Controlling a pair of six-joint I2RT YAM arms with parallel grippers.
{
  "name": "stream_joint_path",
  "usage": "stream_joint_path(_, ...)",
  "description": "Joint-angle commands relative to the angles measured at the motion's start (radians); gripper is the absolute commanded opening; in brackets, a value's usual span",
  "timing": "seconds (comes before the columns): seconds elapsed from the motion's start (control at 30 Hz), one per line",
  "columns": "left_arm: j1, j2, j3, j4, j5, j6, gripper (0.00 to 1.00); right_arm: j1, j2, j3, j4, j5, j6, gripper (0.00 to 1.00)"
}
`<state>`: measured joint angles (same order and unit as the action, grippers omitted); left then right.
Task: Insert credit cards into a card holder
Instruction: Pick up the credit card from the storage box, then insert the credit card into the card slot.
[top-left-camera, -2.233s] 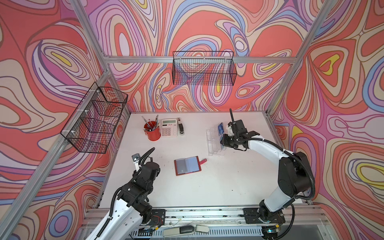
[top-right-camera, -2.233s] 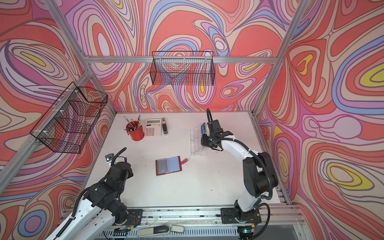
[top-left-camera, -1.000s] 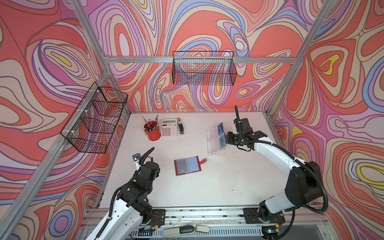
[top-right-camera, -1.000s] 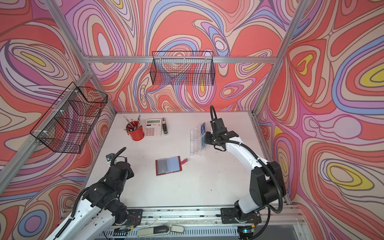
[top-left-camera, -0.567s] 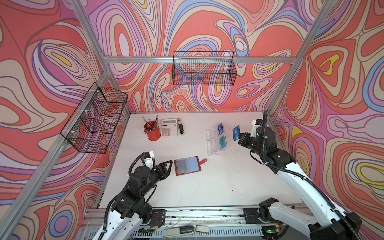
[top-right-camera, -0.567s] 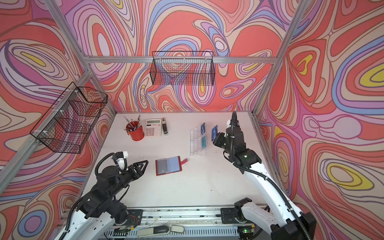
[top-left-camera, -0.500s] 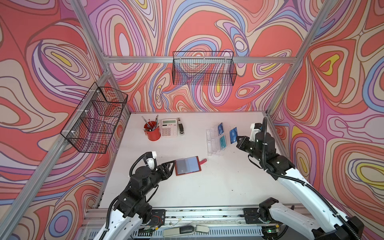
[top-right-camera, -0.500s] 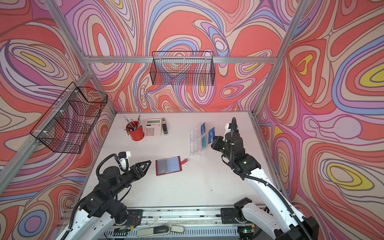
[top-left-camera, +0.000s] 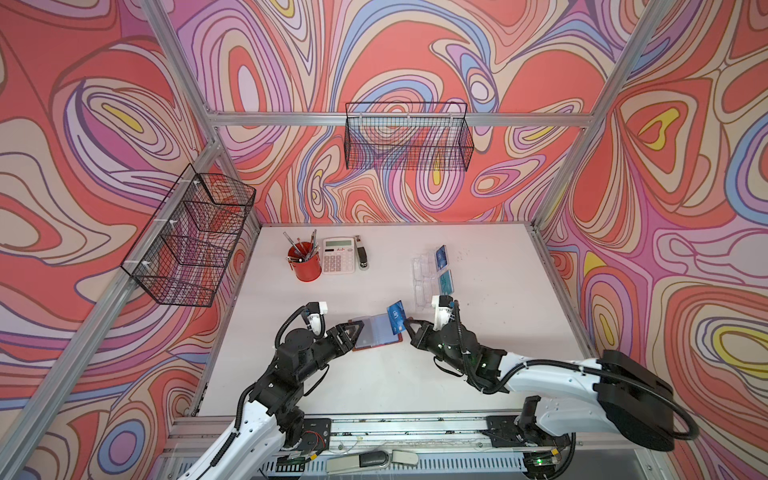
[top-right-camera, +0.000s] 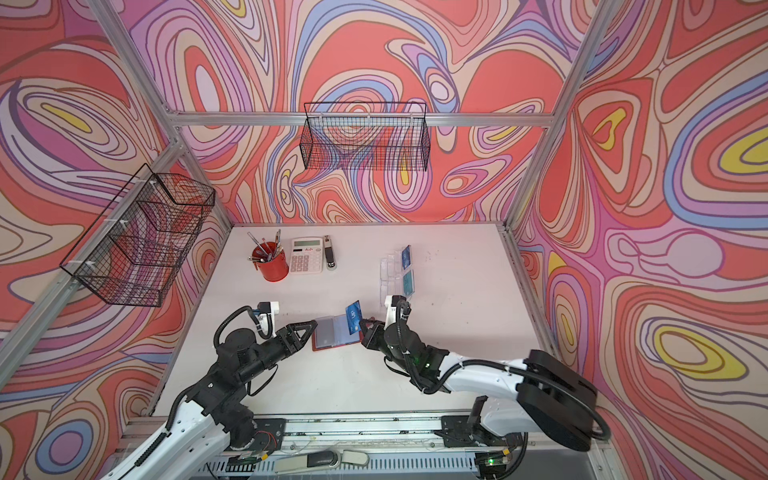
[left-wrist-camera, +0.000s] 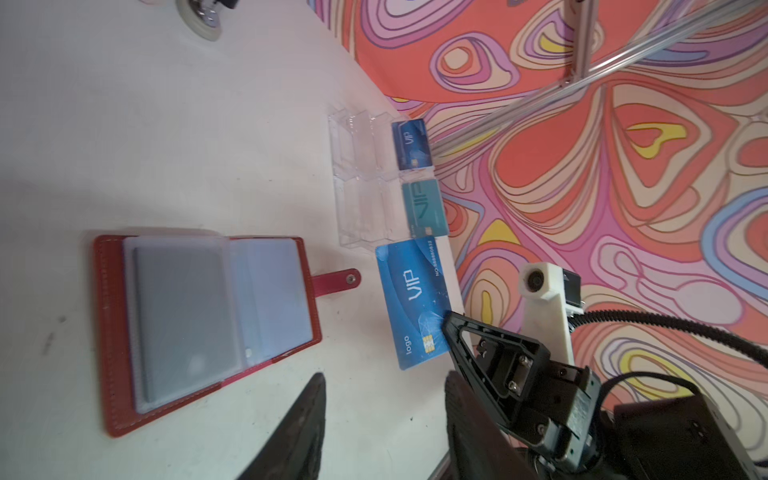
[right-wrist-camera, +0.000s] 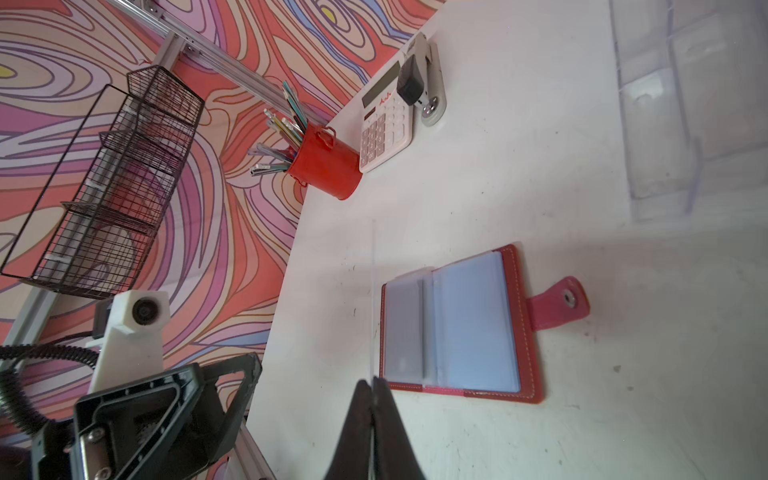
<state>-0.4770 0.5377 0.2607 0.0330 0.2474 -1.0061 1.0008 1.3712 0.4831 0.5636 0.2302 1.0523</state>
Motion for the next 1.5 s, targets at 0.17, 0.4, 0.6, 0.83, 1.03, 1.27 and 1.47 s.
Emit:
stream_joint_path(0.17, 0.058, 0.133, 0.018, -0.139, -0.145, -0.038, 0.53, 0.010, 0.261, -0.020, 0.399, 0.013, 0.065, 0.00)
stream_joint_path(0.4, 0.075, 0.234, 0.024, -0.110, -0.154, -0.043, 0.53, 0.010, 0.413, 0.017, 0.476, -0.016, 0.013, 0.00)
stream_joint_path(0.6, 0.083, 0.271, 0.024, -0.101, -0.152, -0.043, 0.53, 0.009, 0.490, 0.058, 0.467, -0.017, 0.011, 0.00)
stream_joint_path(0.83, 0.087, 0.273, 0.014, -0.090, -0.152, -0.048, 0.55, 0.009, 0.531, 0.068, 0.485, -0.029, 0.019, 0.00)
stream_joint_path(1.03, 0.095, 0.307, 0.010, -0.064, -0.137, -0.055, 0.55, 0.010, 0.567, 0.083, 0.495, -0.046, 0.029, 0.00)
stream_joint_path(1.27, 0.096, 0.337, 0.003, -0.048, -0.143, -0.067, 0.55, 0.010, 0.586, 0.089, 0.495, -0.049, 0.037, 0.00)
stream_joint_path(1.47, 0.099, 0.366, -0.010, -0.023, -0.149, -0.083, 0.55, 0.010, 0.609, 0.084, 0.508, -0.047, 0.074, 0.00)
